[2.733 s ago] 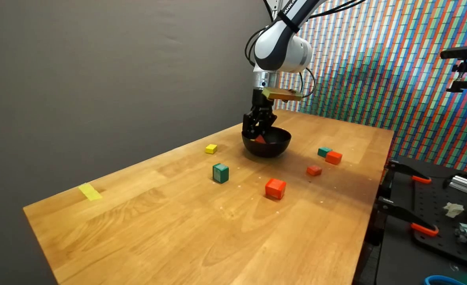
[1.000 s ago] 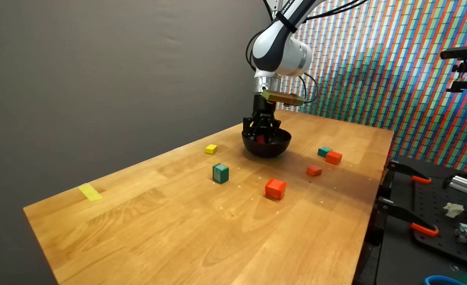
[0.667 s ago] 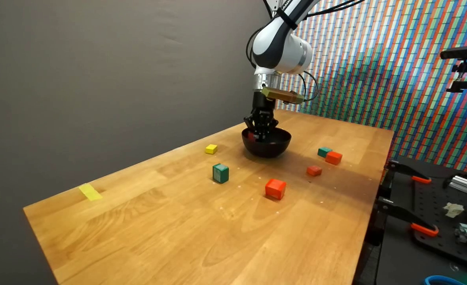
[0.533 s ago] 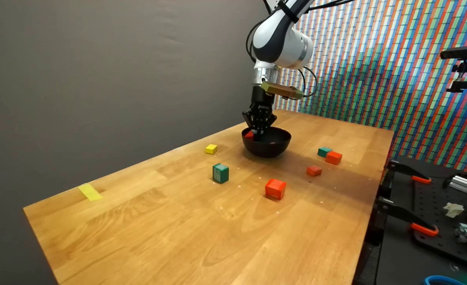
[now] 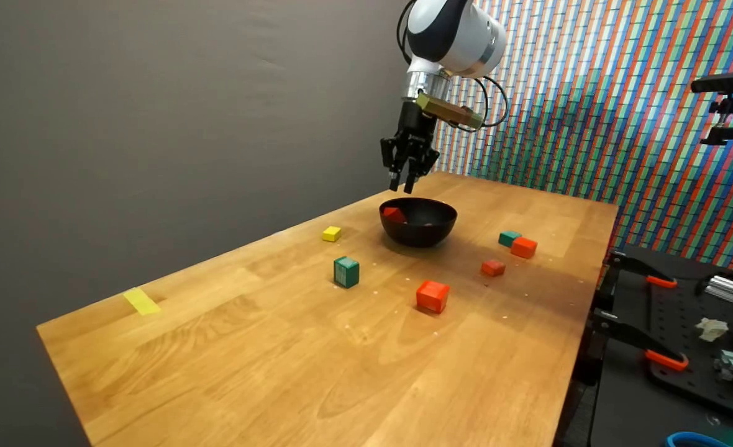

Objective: Take the blocks out of the bowl and put them on the table

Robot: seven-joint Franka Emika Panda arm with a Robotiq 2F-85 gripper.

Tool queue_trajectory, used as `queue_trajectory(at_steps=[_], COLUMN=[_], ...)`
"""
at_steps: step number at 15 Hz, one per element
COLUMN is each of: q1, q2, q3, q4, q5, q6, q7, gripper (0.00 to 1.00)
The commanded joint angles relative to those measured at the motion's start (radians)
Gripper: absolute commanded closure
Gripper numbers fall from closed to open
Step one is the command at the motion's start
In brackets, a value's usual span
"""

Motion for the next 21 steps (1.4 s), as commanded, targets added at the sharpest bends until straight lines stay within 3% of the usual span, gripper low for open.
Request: queue_trajectory(at_steps=[1, 4, 6, 8, 13, 21], q1=[-0.018, -0.026, -0.028, -0.031, -0.036, -0.036], q2=[0.022, 0.062, 0.086, 0.109, 0.156, 0.202], q3=[0.008, 0.007, 0.002, -0.002, -0.004, -0.006], q4=[0.007, 0.024, 0.031, 0.040, 0.066, 0.128], q5=[0.048, 0.066, 0.064, 0.058, 0.049, 0.042], q6=[0.006, 0.005, 0.009, 0.016, 0.032, 0.028], q7=[-0.045, -0.053, -0.048, -0.043, -0.034, -0.024], gripper=[0.29, 0.07, 0.01, 0.00, 0.13, 0.17])
